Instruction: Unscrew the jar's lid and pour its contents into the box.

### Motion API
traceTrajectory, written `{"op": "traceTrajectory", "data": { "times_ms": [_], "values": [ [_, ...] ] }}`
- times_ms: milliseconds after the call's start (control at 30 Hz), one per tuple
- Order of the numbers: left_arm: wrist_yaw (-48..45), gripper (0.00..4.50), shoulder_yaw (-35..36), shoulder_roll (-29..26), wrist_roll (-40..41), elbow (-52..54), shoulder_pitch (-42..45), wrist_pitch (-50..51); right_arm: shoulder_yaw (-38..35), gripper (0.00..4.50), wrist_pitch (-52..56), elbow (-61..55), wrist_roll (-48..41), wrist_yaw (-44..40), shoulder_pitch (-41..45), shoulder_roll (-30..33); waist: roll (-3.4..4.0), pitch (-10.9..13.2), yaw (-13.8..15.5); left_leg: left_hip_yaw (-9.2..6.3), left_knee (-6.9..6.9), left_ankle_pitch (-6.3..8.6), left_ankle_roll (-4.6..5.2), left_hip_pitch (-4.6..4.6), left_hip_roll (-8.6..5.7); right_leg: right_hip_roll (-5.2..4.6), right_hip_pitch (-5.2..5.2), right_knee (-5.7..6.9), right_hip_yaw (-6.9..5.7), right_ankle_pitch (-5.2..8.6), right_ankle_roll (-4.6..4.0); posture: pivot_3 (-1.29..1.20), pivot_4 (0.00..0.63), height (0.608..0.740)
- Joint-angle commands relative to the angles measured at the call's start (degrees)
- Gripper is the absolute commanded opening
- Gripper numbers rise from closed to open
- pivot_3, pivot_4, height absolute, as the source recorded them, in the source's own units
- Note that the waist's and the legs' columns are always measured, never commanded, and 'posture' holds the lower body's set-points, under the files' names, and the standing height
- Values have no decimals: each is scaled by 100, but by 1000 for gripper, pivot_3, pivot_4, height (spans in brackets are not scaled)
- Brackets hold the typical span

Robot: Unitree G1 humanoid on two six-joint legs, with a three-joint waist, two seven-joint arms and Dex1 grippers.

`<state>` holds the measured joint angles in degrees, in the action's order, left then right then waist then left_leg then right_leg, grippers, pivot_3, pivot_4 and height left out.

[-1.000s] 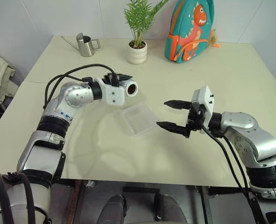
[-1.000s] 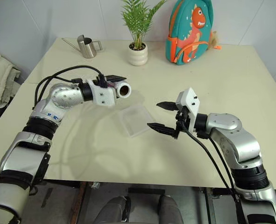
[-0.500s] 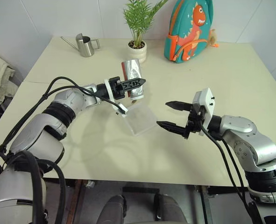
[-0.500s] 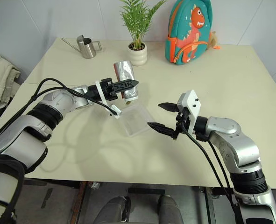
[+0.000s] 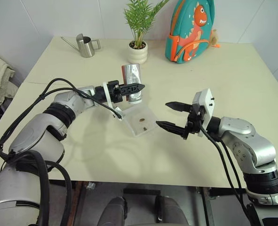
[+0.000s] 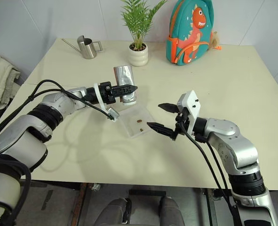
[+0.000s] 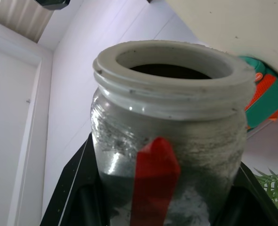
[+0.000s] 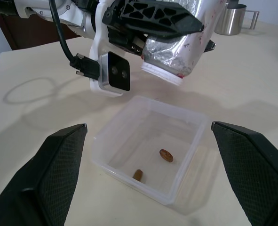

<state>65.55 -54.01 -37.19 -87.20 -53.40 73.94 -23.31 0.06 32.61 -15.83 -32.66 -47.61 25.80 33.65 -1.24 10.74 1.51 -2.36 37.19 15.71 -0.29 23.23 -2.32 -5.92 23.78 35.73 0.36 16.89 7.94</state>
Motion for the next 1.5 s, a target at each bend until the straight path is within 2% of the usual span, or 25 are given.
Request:
{"op": "traceTrajectory", "data": {
  "times_ms": [33, 133, 200, 233, 300, 333, 433, 533, 633, 733, 833, 1000, 1133, 1267, 1333, 1500],
  "values": [
    [-533, 1929, 575, -216, 1121, -1, 64, -1225, -79, 4452, -45, -135, -22, -16, 72, 1, 0, 0, -2, -1, 1, 0, -1, 0, 1, -2, 0, 0, 0, 0, 0, 0, 150, 740],
    [-1721, 1929, 1124, -358, 2341, -352, -27, -2449, -120, 4452, -59, -69, -31, -62, 81, 35, 0, 0, -21, -1, 1, -1, -2, -1, 0, -5, 2, -1, 0, 0, 0, 0, 150, 740],
    [-2961, 1929, 1615, -322, 3390, -708, -166, -3065, -134, 4452, -68, -42, -21, -86, 78, 57, 0, 0, -18, 3, 1, -1, -3, -2, 1, -5, 2, -1, -1, 0, 0, 0, 150, 740],
    [-4351, 1929, 2191, -202, 4593, -862, -416, -3020, -138, 4452, -85, -27, -2, -96, 58, 67, 0, 0, -17, 7, 3, -2, -4, -2, 1, -5, 2, -1, -3, 0, 0, 0, 150, 740],
    [-6208, 1929, 3052, -97, 6353, -752, -861, -2774, -142, 4452, -126, -9, 29, -117, 11, 77, 2, -1, -26, 44, 6, -2, -4, -5, 1, -10, -2, 3, -6, 0, -1, 0, 150, 740],
    [-7118, 1929, 3621, -3, 7308, -470, -1116, -2053, -156, 4452, -167, -4, 48, -115, -32, 72, 1, -1, -38, 47, 13, -2, -4, -3, 11, -10, -1, 3, -8, 0, -1, 0, 150, 740],
    [-8346, 1929, 4884, 140, 9063, 380, -1699, 43, -229, 4452, -312, 18, 98, -74, -134, 5, 0, 0, -68, 48, 18, -1, -1, -2, 21, -19, -1, 9, -10, 0, -2, 0, 150, 740],
    [-8505, 1929, 5720, 144, 9908, 1347, -2319, 1852, -241, 4452, -513, 79, 189, -31, -219, -53, -2, -1, -141, 23, 27, 6, 12, -2, 20, -22, -2, 18, -11, -1, 0, 0, 150, 740],
    [-8020, 1929, 6456, 165, 10296, 1949, -2799, 2942, -234, 4452, -826, 159, 301, -55, -329, -126, -4, -3, -180, -1, 33, 9, 20, -13, 11, -33, -6, 30, -10, -4, 6, 0, 150, 740],
    [-8048, 1929, 7160, 219, 10880, 2389, -3290, 3592, -290, 4452, -999, 216, 278, -16, -418, -228, -10, -7, -191, 0, 41, 10, 21, -13, 12, -33, -6, 32, -10, -6, 9, 0, 150, 740],
    [-8127, 1929, 7514, 169, 10899, 2524, -3815, 3373, -320, 4452, -1049, 246, 272, 56, -450, -318, -13, -9, -174, -1, 43, 9, 19, -14, 14, -33, -8, 30, -9, -6, 9, 0, 150, 740],
    [-7896, 1929, 7997, 227, 10875, 2014, -4035, 2961, -249, 4452, -1198, 336, 399, 15, -429, -320, -20, -13, -115, -12, 43, 8, 17, -15, 9, -42, -15, 25, -18, -8, 8, 0, 150, 740],
    [-8000, 1929, 8161, 313, 10875, 1897, -4125, 2520, -250, 4452, -1207, 366, 410, 10, -414, -335, -24, -15, -107, -13, 43, 8, 19, -15, 3, -46, -17, 22, -18, -13, 11, 0, 150, 740],
    [-8154, 1929, 8190, 359, 10920, 1945, -4277, 2505, -229, 4452, -1201, 408, 414, -29, -350, -315, -24, -16, -137, -11, 37, 9, 19, -16, 3, -47, -16, 20, -18, -14, 12, 0, 150, 740],
    [-8188, 2658, 8166, 341, 10904, 1969, -4337, 2575, -237, 4500, -1201, 450, 399, -50, -304, -321, -24, -16, -151, -10, 33, 9, 19, -16, 4, -47, -15, 18, -18, -14, 12, 0, 150, 740],
    [-8351, 4071, 8107, 247, 10809, 2151, -4556, 2605, -183, 4500, -1358, 559, 430, -248, -217, -315, -26, -17, -174, -8, 29, 9, 19, -17, 6, -46, -14, 17, -17, -14, 12, 0, 150, 740]
  ]
}}
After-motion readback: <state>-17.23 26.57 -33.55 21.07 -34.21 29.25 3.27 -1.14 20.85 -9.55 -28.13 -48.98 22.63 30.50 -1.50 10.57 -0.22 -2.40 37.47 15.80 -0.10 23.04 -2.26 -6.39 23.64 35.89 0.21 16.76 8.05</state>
